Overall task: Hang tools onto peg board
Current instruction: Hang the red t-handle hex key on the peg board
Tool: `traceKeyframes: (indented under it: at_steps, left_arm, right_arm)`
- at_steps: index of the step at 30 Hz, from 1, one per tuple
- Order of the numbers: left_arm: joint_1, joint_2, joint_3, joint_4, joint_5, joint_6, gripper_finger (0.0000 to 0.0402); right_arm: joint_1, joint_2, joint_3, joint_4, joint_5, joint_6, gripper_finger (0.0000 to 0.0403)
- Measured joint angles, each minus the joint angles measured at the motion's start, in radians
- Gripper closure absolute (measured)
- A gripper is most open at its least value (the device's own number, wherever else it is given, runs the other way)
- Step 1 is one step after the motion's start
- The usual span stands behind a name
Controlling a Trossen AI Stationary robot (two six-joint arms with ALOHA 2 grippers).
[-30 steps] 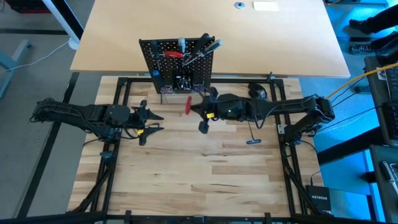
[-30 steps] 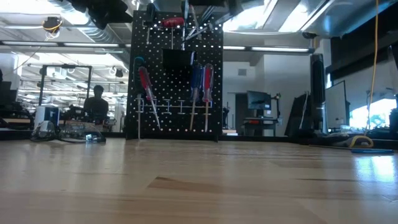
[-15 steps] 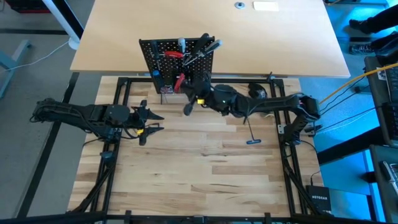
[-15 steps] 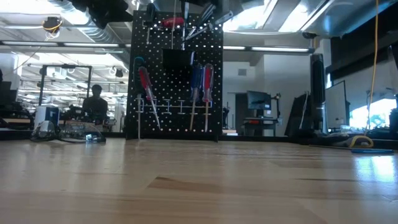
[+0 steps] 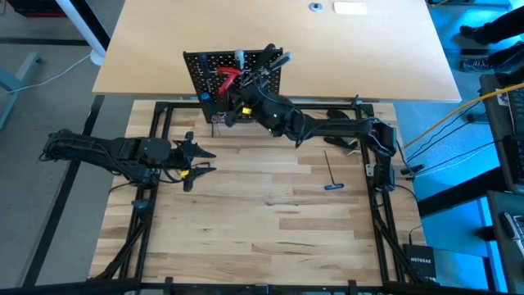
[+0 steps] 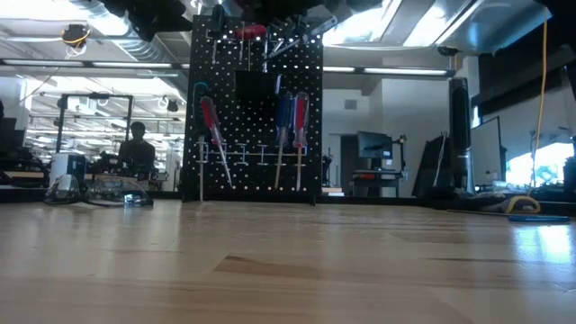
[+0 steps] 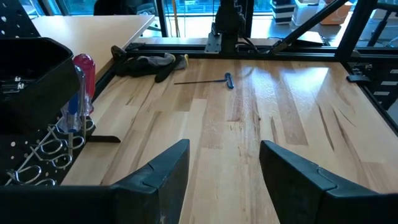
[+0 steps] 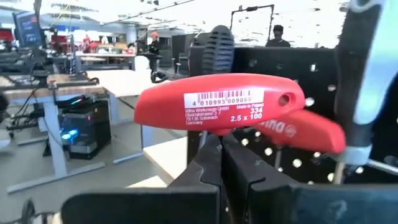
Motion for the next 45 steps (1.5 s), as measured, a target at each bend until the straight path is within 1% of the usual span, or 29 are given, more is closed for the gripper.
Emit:
traceKeyframes:
  at_steps: [6,10,28,30,40,45]
  left_arm:
    - [0.0,0.0,0.0,0.0,0.0,0.0,0.0217]
    - [0.0,0.0,0.0,0.002,0.0,0.0,0.0217]
    - [0.0,0.0,0.0,0.004,0.0,0.003,0.0217]
    - [0.0,0.0,0.0,0.004,0.0,0.003,0.0217]
    - [0.0,0.0,0.0,0.004,-0.001,0.003,0.0217]
    - [-0.001,-0.01,0.0,0.014,-0.037,0.004,0.0217]
  right_arm:
    - [-0.029,0.02,0.013,0.003,0.001,0.052,0.04]
    - [-0.045,0.029,0.013,0.005,0.016,0.054,0.04]
    - [-0.067,0.03,0.012,0.02,0.01,0.04,0.04]
    - [-0.055,0.03,0.012,0.02,0.008,0.019,0.04]
    - [0.034,0.03,0.011,0.025,0.074,-0.103,0.04]
    - [0.094,0.03,0.011,0.02,0.137,-0.189,0.04]
